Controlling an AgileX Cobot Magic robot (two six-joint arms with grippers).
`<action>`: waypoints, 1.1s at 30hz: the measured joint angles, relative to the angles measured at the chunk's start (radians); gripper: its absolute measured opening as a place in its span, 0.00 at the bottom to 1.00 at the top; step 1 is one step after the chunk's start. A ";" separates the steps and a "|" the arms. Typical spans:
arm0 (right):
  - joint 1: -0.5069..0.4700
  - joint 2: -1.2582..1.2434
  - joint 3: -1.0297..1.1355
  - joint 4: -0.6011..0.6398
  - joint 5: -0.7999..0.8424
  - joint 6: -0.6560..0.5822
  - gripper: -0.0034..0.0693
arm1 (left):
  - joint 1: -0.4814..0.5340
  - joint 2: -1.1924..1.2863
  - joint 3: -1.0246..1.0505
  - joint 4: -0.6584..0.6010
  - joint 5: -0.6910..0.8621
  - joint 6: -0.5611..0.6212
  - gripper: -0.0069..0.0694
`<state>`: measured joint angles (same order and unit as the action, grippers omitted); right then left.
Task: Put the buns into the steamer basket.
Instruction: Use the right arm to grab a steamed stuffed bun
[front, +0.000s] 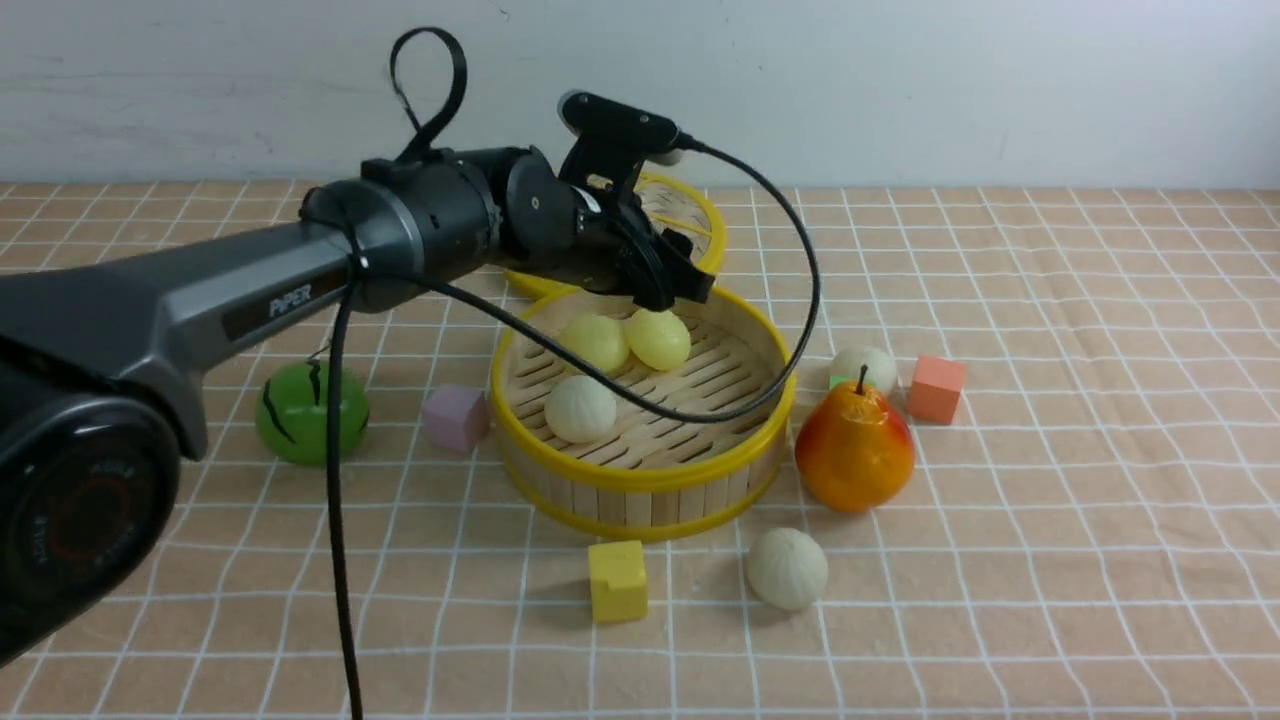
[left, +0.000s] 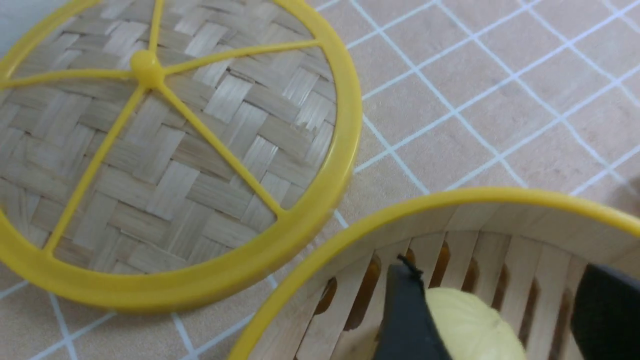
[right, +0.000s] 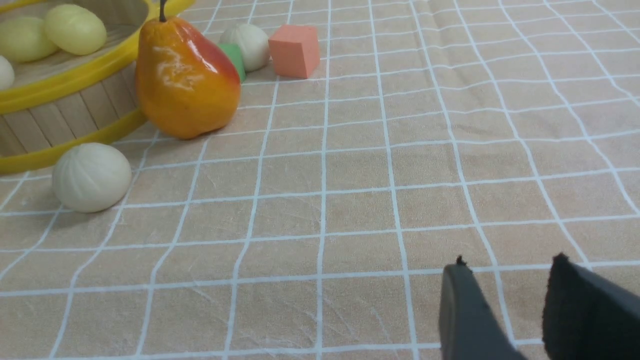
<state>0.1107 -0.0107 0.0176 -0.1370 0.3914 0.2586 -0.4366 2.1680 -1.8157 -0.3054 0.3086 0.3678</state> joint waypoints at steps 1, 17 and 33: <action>0.000 0.000 0.000 0.000 0.000 0.000 0.38 | 0.000 -0.036 0.000 -0.019 0.031 0.000 0.63; 0.000 0.000 0.000 0.000 0.000 0.000 0.38 | 0.000 -0.815 0.502 -0.012 0.266 -0.137 0.07; 0.000 0.000 0.000 0.000 0.000 0.000 0.38 | 0.000 -1.774 1.549 -0.045 -0.269 -0.179 0.07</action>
<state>0.1107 -0.0107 0.0176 -0.1370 0.3914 0.2586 -0.4366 0.3938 -0.2667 -0.3509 0.0396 0.1887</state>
